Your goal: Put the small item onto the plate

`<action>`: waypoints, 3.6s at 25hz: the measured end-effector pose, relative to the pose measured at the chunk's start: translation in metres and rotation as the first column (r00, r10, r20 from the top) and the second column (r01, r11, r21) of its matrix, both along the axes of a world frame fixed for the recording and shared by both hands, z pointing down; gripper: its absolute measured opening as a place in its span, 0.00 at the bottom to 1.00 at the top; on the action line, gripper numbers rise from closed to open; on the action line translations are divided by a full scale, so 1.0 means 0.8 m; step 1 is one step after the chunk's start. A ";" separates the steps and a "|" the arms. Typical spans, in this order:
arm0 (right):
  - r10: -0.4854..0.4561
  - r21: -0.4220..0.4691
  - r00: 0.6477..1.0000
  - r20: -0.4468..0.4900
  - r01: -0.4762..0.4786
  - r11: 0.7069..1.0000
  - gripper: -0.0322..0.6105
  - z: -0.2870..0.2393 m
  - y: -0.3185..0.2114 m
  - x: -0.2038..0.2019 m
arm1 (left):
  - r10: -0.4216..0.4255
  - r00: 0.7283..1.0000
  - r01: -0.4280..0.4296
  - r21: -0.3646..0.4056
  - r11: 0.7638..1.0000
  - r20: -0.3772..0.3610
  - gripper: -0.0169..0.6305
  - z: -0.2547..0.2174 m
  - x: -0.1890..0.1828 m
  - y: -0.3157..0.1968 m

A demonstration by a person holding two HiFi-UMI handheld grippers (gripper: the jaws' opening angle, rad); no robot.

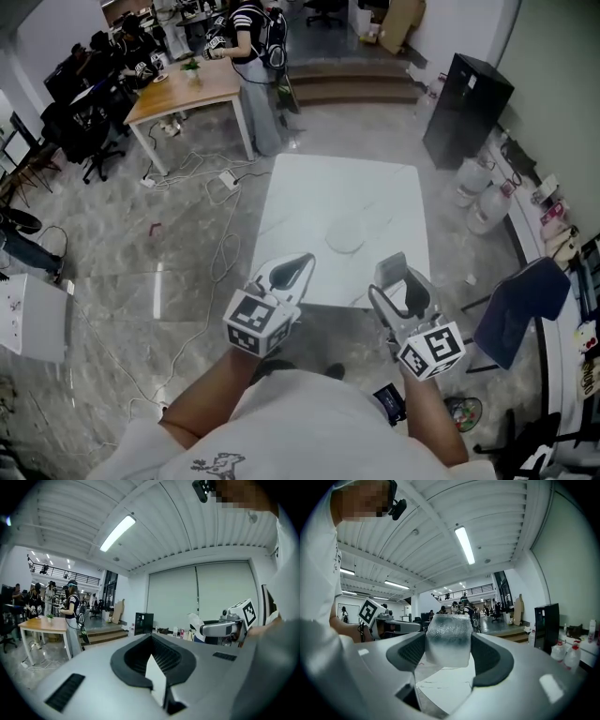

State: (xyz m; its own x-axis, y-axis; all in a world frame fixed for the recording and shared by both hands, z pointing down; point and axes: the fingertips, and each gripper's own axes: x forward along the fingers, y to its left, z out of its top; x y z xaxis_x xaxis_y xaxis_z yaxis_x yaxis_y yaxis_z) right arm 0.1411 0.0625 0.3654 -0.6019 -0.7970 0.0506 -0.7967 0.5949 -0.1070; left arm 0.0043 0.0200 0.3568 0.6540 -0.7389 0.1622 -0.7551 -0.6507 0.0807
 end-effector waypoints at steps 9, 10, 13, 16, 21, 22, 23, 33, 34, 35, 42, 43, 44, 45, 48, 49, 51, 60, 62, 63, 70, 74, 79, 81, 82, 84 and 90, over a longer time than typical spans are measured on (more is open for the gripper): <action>-0.019 -0.035 1.000 0.010 0.019 0.999 0.51 0.014 -0.084 0.039 | -0.005 1.000 0.005 -0.026 1.000 0.010 0.02 0.016 0.043 -0.088; -0.018 -0.038 1.000 0.007 0.018 0.999 0.51 0.016 -0.094 0.039 | 0.000 1.000 0.000 -0.029 1.000 0.007 0.02 0.018 0.046 -0.100; -0.011 -0.059 1.000 -0.001 0.011 0.998 0.51 0.028 -0.132 0.038 | 0.019 1.000 -0.019 -0.038 0.999 0.001 0.02 0.023 0.054 -0.140; -0.010 -0.086 1.000 -0.009 0.009 0.996 0.51 0.041 -0.170 0.028 | 0.043 0.999 -0.043 -0.045 0.998 0.004 0.02 0.035 0.053 -0.185; -0.005 -0.136 1.000 -0.023 0.002 0.991 0.51 0.067 -0.232 0.006 | 0.073 0.997 -0.072 -0.082 0.994 0.006 0.02 0.062 0.043 -0.256; 0.001 -0.147 1.000 -0.024 -0.005 0.989 0.51 0.073 -0.243 0.002 | 0.084 0.996 -0.083 -0.091 0.992 0.007 0.02 0.071 0.040 -0.267; 0.008 -0.155 1.000 -0.024 -0.012 0.988 0.51 0.077 -0.254 -0.001 | 0.094 0.996 -0.093 -0.100 0.991 0.007 0.02 0.078 0.038 -0.277; 0.062 -0.233 0.997 -0.050 -0.072 0.970 0.51 0.121 -0.344 -0.033 | 0.175 0.984 -0.177 -0.172 0.969 -0.027 0.02 0.122 0.021 -0.355; 0.065 -0.241 0.996 -0.054 -0.077 0.967 0.51 0.126 -0.350 -0.034 | 0.181 0.983 -0.183 -0.173 0.968 -0.029 0.02 0.126 0.021 -0.360; 0.071 -0.251 0.996 -0.055 -0.082 0.965 0.51 0.132 -0.356 -0.034 | 0.190 0.981 -0.192 -0.173 0.966 -0.033 0.02 0.132 0.021 -0.365; 0.087 -0.327 0.994 -0.064 -0.103 0.939 0.51 0.177 -0.382 -0.037 | 0.183 0.982 -0.186 -0.175 0.967 -0.036 0.02 0.145 0.011 -0.399; 0.084 -0.335 0.994 -0.065 -0.101 0.937 0.51 0.180 -0.385 -0.034 | 0.180 0.983 -0.183 -0.170 0.968 -0.033 0.02 0.146 0.013 -0.402; 0.078 -0.342 0.995 -0.066 -0.096 0.935 0.51 0.184 -0.389 -0.031 | 0.175 0.984 -0.178 -0.170 0.969 -0.030 0.02 0.147 0.016 -0.404; 0.070 -0.349 0.995 -0.069 -0.090 0.933 0.51 0.188 -0.394 -0.027 | 0.171 0.985 -0.173 -0.173 0.970 -0.026 0.02 0.150 0.019 -0.407; 0.041 -0.370 0.996 -0.085 -0.069 0.926 0.51 0.204 -0.409 -0.016 | 0.147 0.989 -0.148 -0.180 0.973 -0.018 0.02 0.162 0.028 -0.417; 0.031 -0.380 0.995 -0.093 -0.064 0.923 0.51 0.211 -0.412 -0.013 | 0.134 0.991 -0.135 -0.182 0.974 -0.017 0.02 0.167 0.029 -0.418; 0.008 -0.402 0.994 -0.108 -0.051 0.914 0.51 0.226 -0.416 -0.011 | 0.108 0.994 -0.109 -0.189 0.976 -0.016 0.02 0.174 0.028 -0.416; -0.100 -0.519 0.981 -0.167 -0.001 0.855 0.51 0.320 -0.444 -0.012 | 0.068 0.997 -0.061 -0.232 0.971 0.023 0.02 0.214 0.037 -0.421; -0.123 -0.537 0.975 -0.182 0.006 0.843 0.51 0.336 -0.449 -0.013 | 0.055 0.998 -0.046 -0.255 0.966 0.030 0.02 0.227 0.037 -0.420; -0.134 -0.544 0.973 -0.189 0.010 0.839 0.51 0.344 -0.452 -0.013 | 0.047 0.998 -0.037 -0.264 0.964 0.034 0.02 0.233 0.037 -0.420; -0.212 -0.604 0.946 -0.245 0.022 0.796 0.51 0.423 -0.465 -0.006 | 0.015 0.998 0.003 -0.290 0.957 0.059 0.02 0.254 0.045 -0.430; -0.254 -0.626 0.928 -0.274 0.028 0.779 0.51 0.463 -0.474 -0.013 | -0.002 0.997 0.024 -0.300 0.954 0.074 0.02 0.265 0.040 -0.430; -0.307 -0.664 0.902 -0.304 0.030 0.747 0.51 0.509 -0.476 -0.019 | -0.038 0.997 0.056 -0.324 0.944 0.063 0.02 0.279 0.029 -0.429; -0.331 -0.672 0.884 -0.330 0.026 0.740 0.51 0.525 -0.477 -0.019 | -0.043 0.997 0.061 -0.338 0.939 0.061 0.02 0.284 0.027 -0.428; -0.344 -0.672 0.873 -0.345 0.026 0.740 0.51 0.530 -0.477 -0.020 | -0.043 0.997 0.062 -0.344 0.937 0.063 0.02 0.287 0.027 -0.427; -0.361 -0.677 0.859 -0.363 0.023 0.735 0.51 0.539 -0.478 -0.022 | -0.040 0.997 0.061 -0.352 0.934 0.067 0.02 0.293 0.027 -0.426; -0.400 -0.707 0.834 -0.379 0.018 0.707 0.51 0.573 -0.474 -0.028 | -0.052 0.997 0.070 -0.370 0.926 0.059 0.02 0.300 0.021 -0.427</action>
State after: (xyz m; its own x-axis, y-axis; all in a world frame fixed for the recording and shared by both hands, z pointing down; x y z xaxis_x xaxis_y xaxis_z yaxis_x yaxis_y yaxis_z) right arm 0.1191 -0.3169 0.8241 -0.4887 -0.2931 0.8218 -0.7130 0.6770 -0.1825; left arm 0.0209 -0.3212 0.5970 0.5942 -0.6578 0.4629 -0.8014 -0.5333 0.2709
